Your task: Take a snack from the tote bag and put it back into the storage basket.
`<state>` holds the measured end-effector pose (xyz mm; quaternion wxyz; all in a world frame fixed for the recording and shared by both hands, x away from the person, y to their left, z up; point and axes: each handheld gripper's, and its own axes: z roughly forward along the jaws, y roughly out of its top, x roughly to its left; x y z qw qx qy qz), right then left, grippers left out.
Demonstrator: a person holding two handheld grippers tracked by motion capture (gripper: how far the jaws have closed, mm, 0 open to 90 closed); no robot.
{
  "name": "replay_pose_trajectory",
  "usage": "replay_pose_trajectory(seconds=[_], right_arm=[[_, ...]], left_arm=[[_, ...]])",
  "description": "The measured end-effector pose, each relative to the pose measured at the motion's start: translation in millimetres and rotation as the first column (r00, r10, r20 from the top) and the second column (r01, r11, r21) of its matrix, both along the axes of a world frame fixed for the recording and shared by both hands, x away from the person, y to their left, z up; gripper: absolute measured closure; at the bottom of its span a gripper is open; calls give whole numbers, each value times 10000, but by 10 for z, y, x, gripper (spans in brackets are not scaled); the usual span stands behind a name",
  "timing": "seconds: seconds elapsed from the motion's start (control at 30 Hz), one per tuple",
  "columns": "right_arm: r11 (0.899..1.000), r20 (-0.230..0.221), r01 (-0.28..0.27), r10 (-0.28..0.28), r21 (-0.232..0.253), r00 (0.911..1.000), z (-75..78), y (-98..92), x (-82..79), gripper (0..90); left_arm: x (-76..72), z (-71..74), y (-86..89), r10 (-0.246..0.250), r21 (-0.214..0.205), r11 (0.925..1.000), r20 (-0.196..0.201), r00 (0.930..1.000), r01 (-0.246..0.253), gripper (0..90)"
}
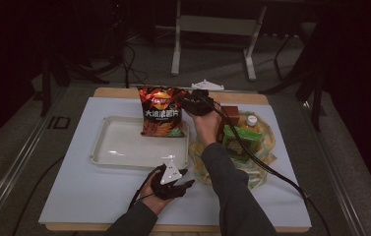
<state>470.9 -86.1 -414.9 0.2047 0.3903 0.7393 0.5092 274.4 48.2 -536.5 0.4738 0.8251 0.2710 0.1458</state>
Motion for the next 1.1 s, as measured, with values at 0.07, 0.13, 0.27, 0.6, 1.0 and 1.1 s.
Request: replay_pose_trajectory(seconds=[0.07, 0.13, 0.27, 0.6, 1.0, 1.1], right_arm=[[9999, 72, -109, 108, 119, 9999, 10, -3, -18, 616], [9999, 169, -139, 138, 61, 9998, 18, 2, -41, 600], [9998, 328, -201, 203, -48, 9993, 27, 1, -97, 576], [9998, 611, -2, -10, 200, 9981, 116, -78, -145, 544], [9966, 887, -744, 710, 358, 9935, 108, 13, -294, 550], [9945, 948, -1015, 986, 257, 9906, 118, 24, -336, 559]], left_arm=[[4, 0, 1, 8, -11, 10000, 1, 10000, -8, 535], [5, 0, 1, 8, -18, 10000, -9, 10000, -8, 535], [9, -2, 2, 20, -60, 10000, -53, 10000, -20, 534], [13, -1, 4, 20, -37, 10000, -101, 9999, -20, 533], [16, -1, 5, 27, -62, 10000, -112, 9999, -28, 532], [17, -3, 5, 30, -81, 10000, -111, 9999, -31, 532]])
